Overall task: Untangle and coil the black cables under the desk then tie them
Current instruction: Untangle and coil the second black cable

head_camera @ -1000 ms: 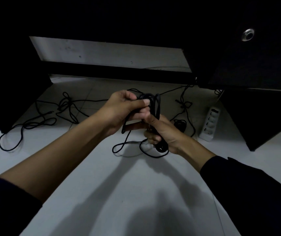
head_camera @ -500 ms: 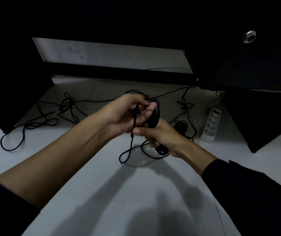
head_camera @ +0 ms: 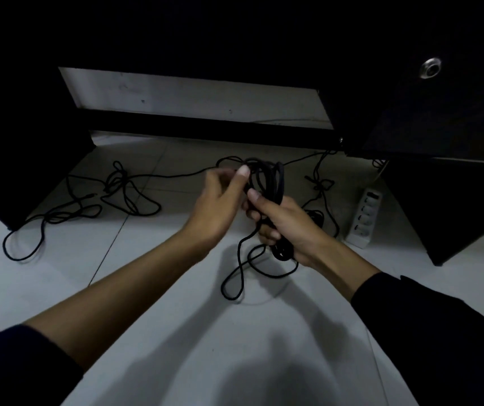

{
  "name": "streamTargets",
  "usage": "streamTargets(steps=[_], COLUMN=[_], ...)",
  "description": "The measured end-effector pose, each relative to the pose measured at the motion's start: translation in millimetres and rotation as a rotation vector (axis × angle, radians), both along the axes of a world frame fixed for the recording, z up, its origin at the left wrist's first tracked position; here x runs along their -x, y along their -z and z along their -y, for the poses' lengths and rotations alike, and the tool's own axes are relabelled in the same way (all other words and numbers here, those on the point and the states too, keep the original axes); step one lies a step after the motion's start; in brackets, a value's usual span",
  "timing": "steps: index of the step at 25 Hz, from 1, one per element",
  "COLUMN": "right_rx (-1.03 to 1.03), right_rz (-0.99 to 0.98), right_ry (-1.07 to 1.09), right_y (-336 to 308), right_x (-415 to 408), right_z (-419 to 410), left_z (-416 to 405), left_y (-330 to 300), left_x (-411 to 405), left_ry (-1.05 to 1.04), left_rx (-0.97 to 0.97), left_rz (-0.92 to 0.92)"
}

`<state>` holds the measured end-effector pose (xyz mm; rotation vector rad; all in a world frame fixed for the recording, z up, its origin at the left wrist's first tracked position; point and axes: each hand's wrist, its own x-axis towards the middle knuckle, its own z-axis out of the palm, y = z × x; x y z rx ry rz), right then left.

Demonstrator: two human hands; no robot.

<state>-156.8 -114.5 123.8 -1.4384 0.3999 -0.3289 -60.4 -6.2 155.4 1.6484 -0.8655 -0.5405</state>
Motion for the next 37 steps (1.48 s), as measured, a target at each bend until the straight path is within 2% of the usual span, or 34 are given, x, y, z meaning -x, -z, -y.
streamTargets(steps=[1, 3, 7, 10, 14, 19, 21, 24, 26, 30, 32, 35, 37], right_rx=[-0.011, 0.008, 0.086, -0.025, -0.340, -0.409, -0.317, -0.063, 0.100, 0.247, 0.252, 0.038, -0.017], right_rz=[0.023, 0.027, -0.007, 0.072, 0.118, 0.071, -0.004, -0.142, -0.219, -0.248, -0.222, -0.199, -0.226], right_ry=[-0.008, -0.013, 0.220, 0.368, 0.325, 0.250, 0.213, 0.172, 0.150, 0.221, 0.221, 0.182, 0.192], right_y=[0.0, -0.4, -3.2, -9.5, -14.4, -20.1, -19.4, -17.0, -15.1, -10.1, -8.4, -3.9, -1.9], right_x=[0.4, 2.4, 0.7, -3.9, -3.7, 3.3, 3.5, 4.2, 3.5, -0.9, -1.5, -1.9, -1.9], right_z=[2.7, 7.3, 16.1, 17.2, 10.9, 21.1, 23.1, 23.7, 22.1, 18.0, 15.9, 7.0, 3.2], left_z=[-5.0, -12.8, -9.3, -10.4, -10.2, -24.9, -27.6, -23.6, -18.4, -9.4, -4.3, 5.0, 9.2], left_y=[6.6, 18.3, 33.1, 44.0, 59.7, 85.9, 86.5, 66.8, 47.5, 15.0, 5.6, 5.1, 9.2], left_x=[5.5, 12.2, 11.3, 32.3, 42.1, 21.8, 12.1, -12.6, -26.3, -29.7, -24.6, -20.0, -19.3], left_ry=[0.155, 0.370, 0.271, 0.364, 0.431, 0.499, 0.438, 0.326, 0.329, 0.440, 0.481, 0.354, 0.257], left_rx=[-0.068, -0.152, -0.113, -0.100, -0.124, -0.328, -0.330, -0.245, -0.218, -0.160, -0.128, -0.122, -0.130], left_rz=[-0.107, -0.175, -0.179, -0.218, -0.311, -0.337, -0.270, -0.076, -0.005, 0.133, 0.245, 0.506, 0.531])
